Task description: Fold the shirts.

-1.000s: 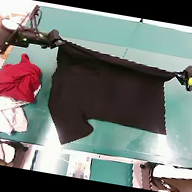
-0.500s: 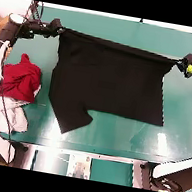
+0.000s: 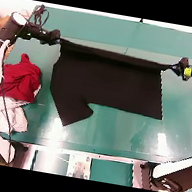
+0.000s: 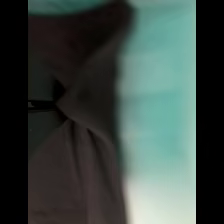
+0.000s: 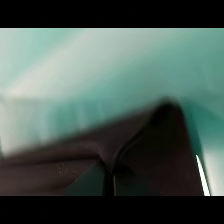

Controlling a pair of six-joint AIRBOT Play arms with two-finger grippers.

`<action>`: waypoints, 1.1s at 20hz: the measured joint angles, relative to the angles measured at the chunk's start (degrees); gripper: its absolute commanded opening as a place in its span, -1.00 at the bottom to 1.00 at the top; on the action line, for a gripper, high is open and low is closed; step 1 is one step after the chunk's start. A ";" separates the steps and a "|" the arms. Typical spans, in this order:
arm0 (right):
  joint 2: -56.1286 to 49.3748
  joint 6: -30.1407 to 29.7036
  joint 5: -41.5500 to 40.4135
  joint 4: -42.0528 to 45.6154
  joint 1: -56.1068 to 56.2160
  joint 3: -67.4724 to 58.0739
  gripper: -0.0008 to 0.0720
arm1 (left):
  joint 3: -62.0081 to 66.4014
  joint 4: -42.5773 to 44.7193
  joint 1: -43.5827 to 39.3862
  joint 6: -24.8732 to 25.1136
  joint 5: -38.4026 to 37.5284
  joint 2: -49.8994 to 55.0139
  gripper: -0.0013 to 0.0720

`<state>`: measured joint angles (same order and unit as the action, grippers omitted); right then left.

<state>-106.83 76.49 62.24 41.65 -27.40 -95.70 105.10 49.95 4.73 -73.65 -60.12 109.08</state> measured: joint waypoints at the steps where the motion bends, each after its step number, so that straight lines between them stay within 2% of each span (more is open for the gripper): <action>1: 0.31 0.48 1.01 1.31 0.00 1.07 -0.93 | -0.44 1.79 0.00 -0.33 -1.53 0.02 -0.89; 6: 0.87 1.25 3.32 4.94 0.02 6.08 -0.93 | -5.40 5.88 -0.46 -1.07 -4.70 0.02 -0.89; 11: 0.98 1.44 4.00 6.69 0.00 9.51 -0.92 | -9.84 6.56 -0.66 -1.05 -3.98 0.04 -0.89; 12: 0.98 1.46 4.02 6.84 0.02 9.90 -0.83 | -10.21 6.38 -0.68 -1.05 -3.93 0.04 -0.89; 13: 0.98 1.60 4.15 7.08 0.02 10.19 -0.42 | -10.47 6.05 -0.68 -1.03 -4.02 0.04 -0.55; 14: 0.98 1.62 4.44 7.23 0.00 10.36 -0.02 | -10.62 5.49 -0.66 -1.05 -4.35 0.04 0.52; 15: 0.98 1.88 4.76 7.28 -0.02 10.45 0.06 | -10.71 4.90 -0.61 -1.07 -5.11 0.04 0.81; 19: 1.77 4.17 10.82 8.02 -1.46 8.24 0.05 | -8.37 2.67 0.66 -4.52 -14.25 -0.07 0.81; 20: 2.78 5.01 12.96 8.98 -2.10 7.82 0.05 | -7.76 2.51 1.46 -5.75 -17.35 -0.42 0.76; 21: 4.09 5.81 14.51 10.29 -2.67 7.82 0.05 | -7.52 2.45 2.25 -6.84 -20.59 -1.14 0.50; 22: 6.08 6.64 15.91 12.35 -3.21 8.66 0.04 | -8.00 2.40 3.08 -7.58 -23.63 -2.40 0.51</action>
<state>-100.75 83.13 78.15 54.00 -30.61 -87.05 97.10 52.36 7.81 -81.23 -83.74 106.67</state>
